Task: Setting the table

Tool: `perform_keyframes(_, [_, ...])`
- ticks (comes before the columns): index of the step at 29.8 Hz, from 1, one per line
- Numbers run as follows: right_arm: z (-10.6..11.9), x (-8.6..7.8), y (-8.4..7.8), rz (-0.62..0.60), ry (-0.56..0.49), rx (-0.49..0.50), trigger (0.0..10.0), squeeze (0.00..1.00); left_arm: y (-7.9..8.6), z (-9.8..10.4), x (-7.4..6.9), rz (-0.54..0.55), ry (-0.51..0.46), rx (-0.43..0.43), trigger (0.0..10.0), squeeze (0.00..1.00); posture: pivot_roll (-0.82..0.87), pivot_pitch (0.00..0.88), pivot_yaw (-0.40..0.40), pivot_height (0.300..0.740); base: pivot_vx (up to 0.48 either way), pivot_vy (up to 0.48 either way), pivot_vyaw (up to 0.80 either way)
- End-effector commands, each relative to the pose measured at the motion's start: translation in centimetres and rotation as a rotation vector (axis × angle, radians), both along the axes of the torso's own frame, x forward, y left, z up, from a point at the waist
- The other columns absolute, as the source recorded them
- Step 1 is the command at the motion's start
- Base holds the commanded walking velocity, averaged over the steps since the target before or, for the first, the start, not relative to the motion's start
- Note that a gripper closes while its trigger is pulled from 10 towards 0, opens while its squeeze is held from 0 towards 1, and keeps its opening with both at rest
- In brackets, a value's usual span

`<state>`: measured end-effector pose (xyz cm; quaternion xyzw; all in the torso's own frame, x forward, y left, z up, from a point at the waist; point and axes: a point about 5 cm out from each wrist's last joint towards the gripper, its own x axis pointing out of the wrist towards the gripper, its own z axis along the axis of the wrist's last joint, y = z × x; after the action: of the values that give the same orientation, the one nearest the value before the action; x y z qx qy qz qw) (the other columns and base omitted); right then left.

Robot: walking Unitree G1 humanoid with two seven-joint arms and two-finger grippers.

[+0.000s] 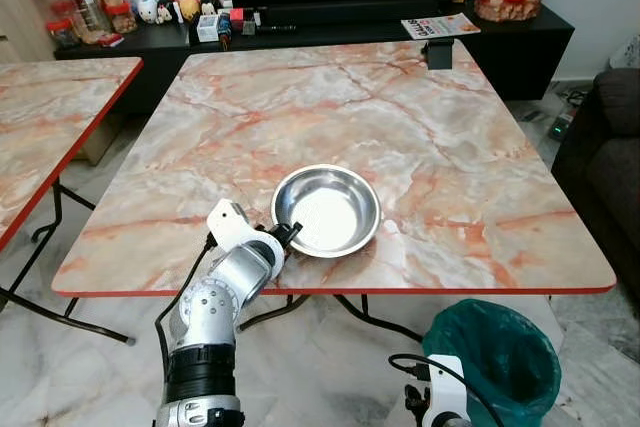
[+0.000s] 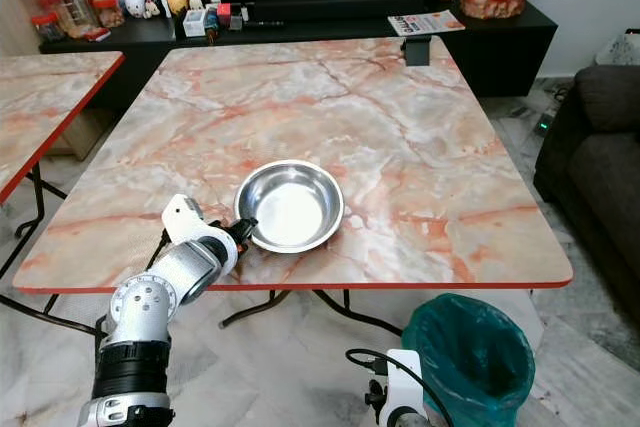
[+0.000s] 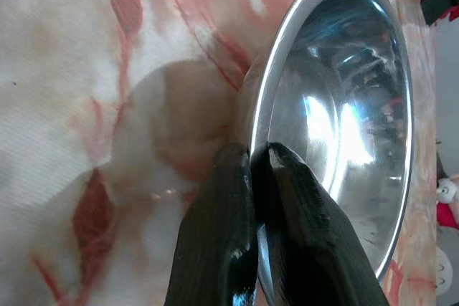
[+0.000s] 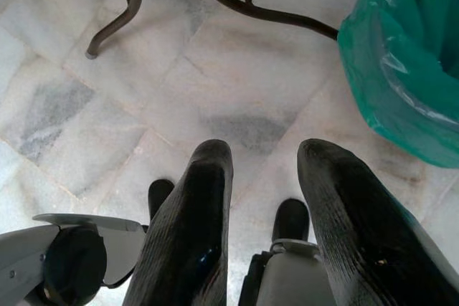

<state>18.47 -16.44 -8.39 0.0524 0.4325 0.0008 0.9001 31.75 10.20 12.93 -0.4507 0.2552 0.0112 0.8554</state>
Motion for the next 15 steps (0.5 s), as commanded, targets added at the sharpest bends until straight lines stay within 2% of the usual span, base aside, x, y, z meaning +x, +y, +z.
perform_keyframes(1, [-0.13, -0.2, 0.25, -0.006, 0.013, 0.008, 10.0, 0.0, -1.78, 0.4, -0.6, -0.024, 0.008, -0.092, 10.0, 0.0, 0.08, 0.017, 0.076, 0.74, 0.0, 0.0, 0.0])
perform_keyframes(15, [-0.18, -0.28, 0.32, -0.01, 0.015, 0.011, 10.0, 0.0, -1.59, 0.27, -1.0, -0.039, 0.046, -0.072, 10.0, 0.0, 0.08, 0.017, 0.078, 0.74, 0.0, 0.0, 0.0])
